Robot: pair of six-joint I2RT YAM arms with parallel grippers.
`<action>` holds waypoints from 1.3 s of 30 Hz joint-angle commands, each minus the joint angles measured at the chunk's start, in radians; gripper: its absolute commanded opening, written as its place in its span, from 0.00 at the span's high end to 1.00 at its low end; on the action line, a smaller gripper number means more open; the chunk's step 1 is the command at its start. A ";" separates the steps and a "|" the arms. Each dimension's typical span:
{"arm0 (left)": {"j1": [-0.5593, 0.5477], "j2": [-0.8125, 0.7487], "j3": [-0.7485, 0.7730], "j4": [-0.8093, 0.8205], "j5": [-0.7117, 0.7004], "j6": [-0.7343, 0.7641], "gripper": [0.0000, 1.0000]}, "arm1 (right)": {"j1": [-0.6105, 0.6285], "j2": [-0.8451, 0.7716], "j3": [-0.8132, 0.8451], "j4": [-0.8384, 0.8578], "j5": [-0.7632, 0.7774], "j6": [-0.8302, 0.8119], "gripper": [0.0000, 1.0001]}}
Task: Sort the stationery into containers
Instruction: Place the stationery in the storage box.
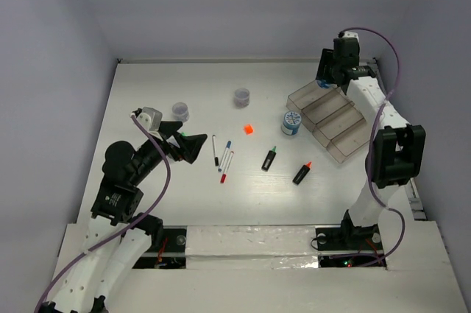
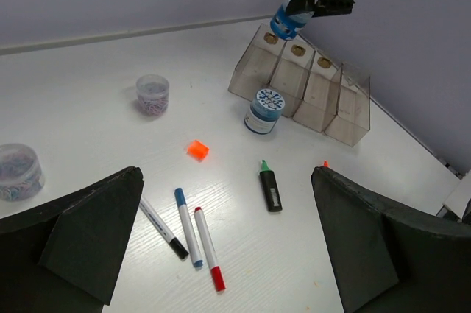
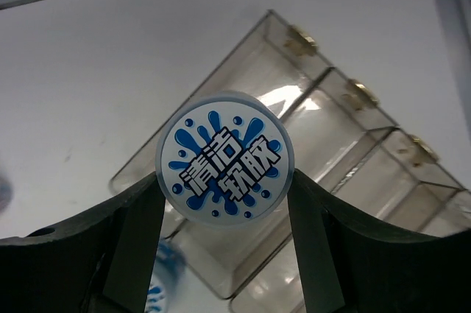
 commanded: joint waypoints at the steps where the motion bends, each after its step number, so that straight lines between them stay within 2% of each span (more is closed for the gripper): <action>1: -0.012 0.014 0.013 0.035 0.018 0.013 0.01 | -0.033 0.021 0.074 0.074 0.007 -0.025 0.57; 13: -0.012 0.022 0.017 0.030 0.015 0.018 0.01 | -0.073 0.189 0.238 0.050 0.024 -0.076 0.57; 32: -0.012 0.034 0.016 0.030 0.016 0.019 0.01 | -0.091 0.260 0.201 0.052 0.031 -0.057 0.54; 37: -0.012 0.035 0.016 0.030 0.019 0.019 0.01 | -0.091 0.263 0.190 0.056 0.031 -0.053 0.51; 38: -0.012 0.034 0.016 0.030 0.019 0.018 0.01 | -0.091 0.265 0.192 0.056 0.030 -0.051 0.49; 39: -0.012 0.034 0.016 0.030 0.018 0.019 0.01 | -0.091 0.266 0.194 0.058 0.030 -0.053 0.43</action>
